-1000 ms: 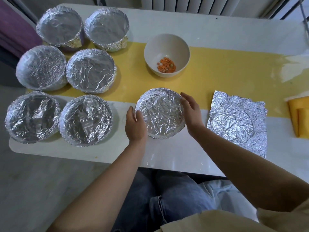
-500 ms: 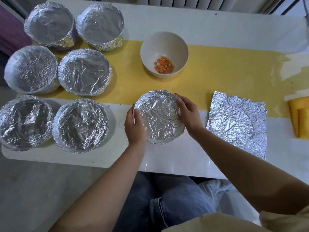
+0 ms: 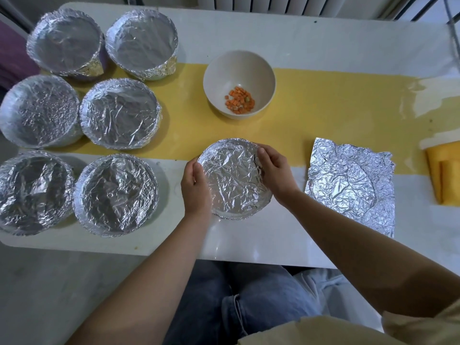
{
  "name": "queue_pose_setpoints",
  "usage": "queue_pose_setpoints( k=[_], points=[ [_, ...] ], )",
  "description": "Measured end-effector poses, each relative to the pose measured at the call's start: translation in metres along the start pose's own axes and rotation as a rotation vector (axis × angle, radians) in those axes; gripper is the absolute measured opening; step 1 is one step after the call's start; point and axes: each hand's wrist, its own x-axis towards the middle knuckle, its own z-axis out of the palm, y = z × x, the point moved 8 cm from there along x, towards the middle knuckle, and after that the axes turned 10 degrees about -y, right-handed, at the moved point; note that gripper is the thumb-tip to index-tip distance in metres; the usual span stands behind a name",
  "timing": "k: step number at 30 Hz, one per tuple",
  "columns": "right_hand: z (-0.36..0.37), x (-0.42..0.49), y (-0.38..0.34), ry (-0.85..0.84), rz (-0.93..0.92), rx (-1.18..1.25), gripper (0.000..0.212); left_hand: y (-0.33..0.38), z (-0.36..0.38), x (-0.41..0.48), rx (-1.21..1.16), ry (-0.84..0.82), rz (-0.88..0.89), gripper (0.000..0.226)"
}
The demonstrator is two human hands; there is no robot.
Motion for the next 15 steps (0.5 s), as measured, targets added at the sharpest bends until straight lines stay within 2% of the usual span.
queue_pose_setpoints(
  k=[4, 8, 12, 15],
  points=[
    [-0.002, 0.0, 0.005, -0.043, 0.06, 0.032, 0.038, 0.006, 0.0, 0.002, -0.048, -0.095, 0.006, 0.029],
    [0.004, -0.004, 0.008, -0.027, 0.056, 0.073, 0.026, 0.002, 0.003, 0.005, 0.032, -0.079, 0.016, 0.035],
    [0.004, -0.004, 0.006, 0.012, 0.051, 0.055, 0.025, 0.005, 0.002, 0.006, 0.037, -0.079, 0.037, 0.034],
    [-0.001, -0.009, 0.009, 0.094, 0.037, 0.069, 0.027, 0.013, 0.007, 0.01, 0.021, -0.154, 0.03, 0.035]
  ],
)
